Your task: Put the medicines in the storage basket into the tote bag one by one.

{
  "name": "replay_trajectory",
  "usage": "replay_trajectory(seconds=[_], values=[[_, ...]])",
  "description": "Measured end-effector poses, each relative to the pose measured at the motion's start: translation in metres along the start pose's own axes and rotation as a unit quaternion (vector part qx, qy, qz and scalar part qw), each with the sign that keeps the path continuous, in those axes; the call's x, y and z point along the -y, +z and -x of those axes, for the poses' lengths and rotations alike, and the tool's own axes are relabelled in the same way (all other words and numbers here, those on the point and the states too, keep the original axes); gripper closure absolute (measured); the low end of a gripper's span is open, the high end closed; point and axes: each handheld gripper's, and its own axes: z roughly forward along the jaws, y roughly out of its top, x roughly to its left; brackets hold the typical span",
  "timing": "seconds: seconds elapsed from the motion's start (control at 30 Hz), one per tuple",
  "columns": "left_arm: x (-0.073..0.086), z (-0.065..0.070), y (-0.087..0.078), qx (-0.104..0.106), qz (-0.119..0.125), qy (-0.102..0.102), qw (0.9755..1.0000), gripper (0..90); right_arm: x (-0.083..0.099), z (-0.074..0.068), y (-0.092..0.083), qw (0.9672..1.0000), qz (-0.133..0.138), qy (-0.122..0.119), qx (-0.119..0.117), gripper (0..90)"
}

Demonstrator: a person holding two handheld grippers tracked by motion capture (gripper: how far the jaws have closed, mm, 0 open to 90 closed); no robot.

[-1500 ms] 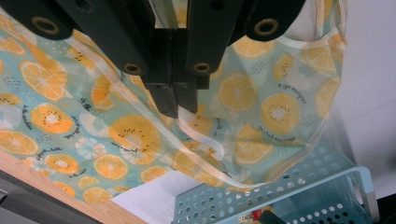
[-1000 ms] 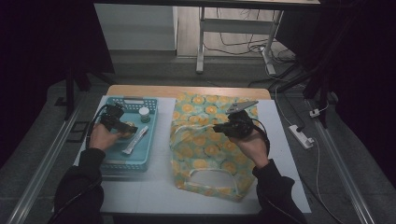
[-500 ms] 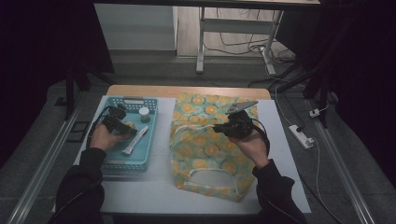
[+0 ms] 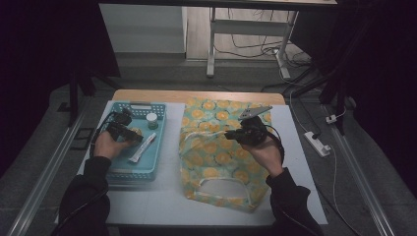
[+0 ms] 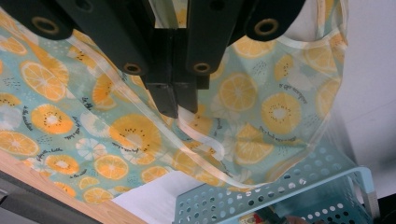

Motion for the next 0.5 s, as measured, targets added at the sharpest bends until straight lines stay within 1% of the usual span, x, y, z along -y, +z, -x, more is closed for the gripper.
replay_trajectory(seconds=[0.1, 0.2, 0.33, 0.5], values=[[0.001, -0.001, -0.004, 0.001, 0.01, -0.002, 0.9999, 20.1, 0.0, 0.0, 0.0, 1.0, 0.001, 0.0, 0.001, 89.5], [0.003, -0.001, -0.007, 0.006, 0.021, -0.008, 0.9997, 20.2, 0.0, 0.0, -0.001, 1.0, 0.004, 0.001, 0.002, 89.5], [0.007, -0.002, -0.01, 0.016, 0.028, -0.01, 0.9994, 20.2, 0.0, 0.0, -0.001, 1.0, 0.004, 0.001, 0.002, 89.5], [0.008, 0.001, -0.017, 0.025, 0.041, -0.002, 0.9988, 20.2, 0.0, 0.0, 0.0, 1.0, 0.005, 0.001, 0.002, 89.5]])
